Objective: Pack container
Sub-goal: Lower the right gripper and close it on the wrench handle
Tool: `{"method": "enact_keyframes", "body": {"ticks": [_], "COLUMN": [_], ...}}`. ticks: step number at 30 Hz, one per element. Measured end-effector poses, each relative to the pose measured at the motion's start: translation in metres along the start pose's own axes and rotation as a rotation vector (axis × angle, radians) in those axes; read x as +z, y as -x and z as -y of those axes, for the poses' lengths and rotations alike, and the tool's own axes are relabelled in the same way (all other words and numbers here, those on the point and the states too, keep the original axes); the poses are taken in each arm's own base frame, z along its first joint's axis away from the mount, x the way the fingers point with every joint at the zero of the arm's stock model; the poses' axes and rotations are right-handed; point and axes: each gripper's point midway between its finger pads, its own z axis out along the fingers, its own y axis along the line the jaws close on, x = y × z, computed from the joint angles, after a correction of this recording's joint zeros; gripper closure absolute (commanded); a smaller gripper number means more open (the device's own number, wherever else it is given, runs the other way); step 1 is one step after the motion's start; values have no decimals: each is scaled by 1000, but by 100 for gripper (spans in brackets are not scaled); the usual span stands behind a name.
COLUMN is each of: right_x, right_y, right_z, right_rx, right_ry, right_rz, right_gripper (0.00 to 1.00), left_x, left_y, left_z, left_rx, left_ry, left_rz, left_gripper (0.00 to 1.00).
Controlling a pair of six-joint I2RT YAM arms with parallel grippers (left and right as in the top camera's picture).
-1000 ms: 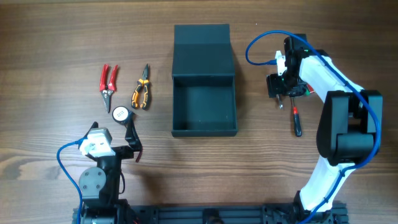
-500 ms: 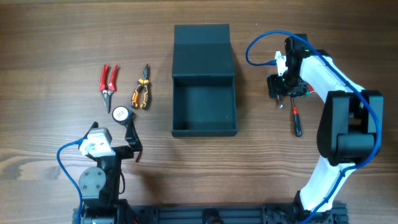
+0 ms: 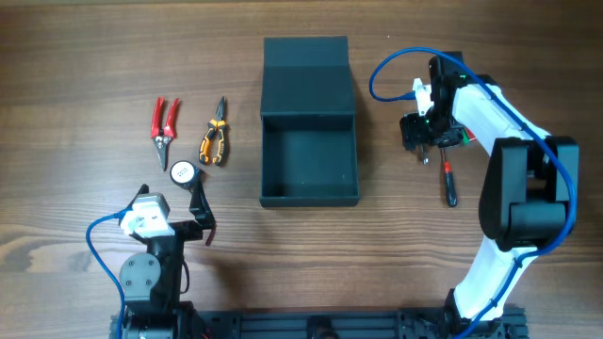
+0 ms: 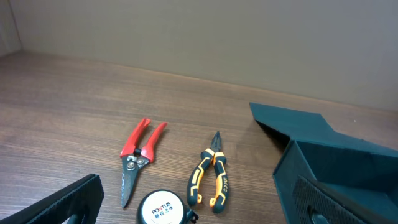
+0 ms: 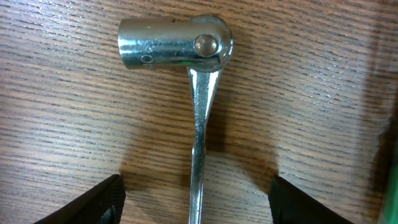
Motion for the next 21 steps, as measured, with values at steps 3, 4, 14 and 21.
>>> {"method": "enact_keyframes", "body": {"ticks": [3,4,14,21], "right_x": [-1,-1,-20,-20], "right_y": [-1,-1,18,18], "right_z": [-1,-1,3,3], "right_rx": [-4,-4,-4,-5], "right_ry": [2,2,-11,-9], "right_rz": [-7,-10,21,17], "right_gripper": [24,24,27,29], "left_x": [0,0,0,0], "left_y": [0,0,0,0], "left_z": [0,0,0,0], "left_rx": [0,0,0,0], "left_ry": [0,0,0,0], "left_rz": [0,0,0,0], "left_gripper": [0,0,0,0]}}
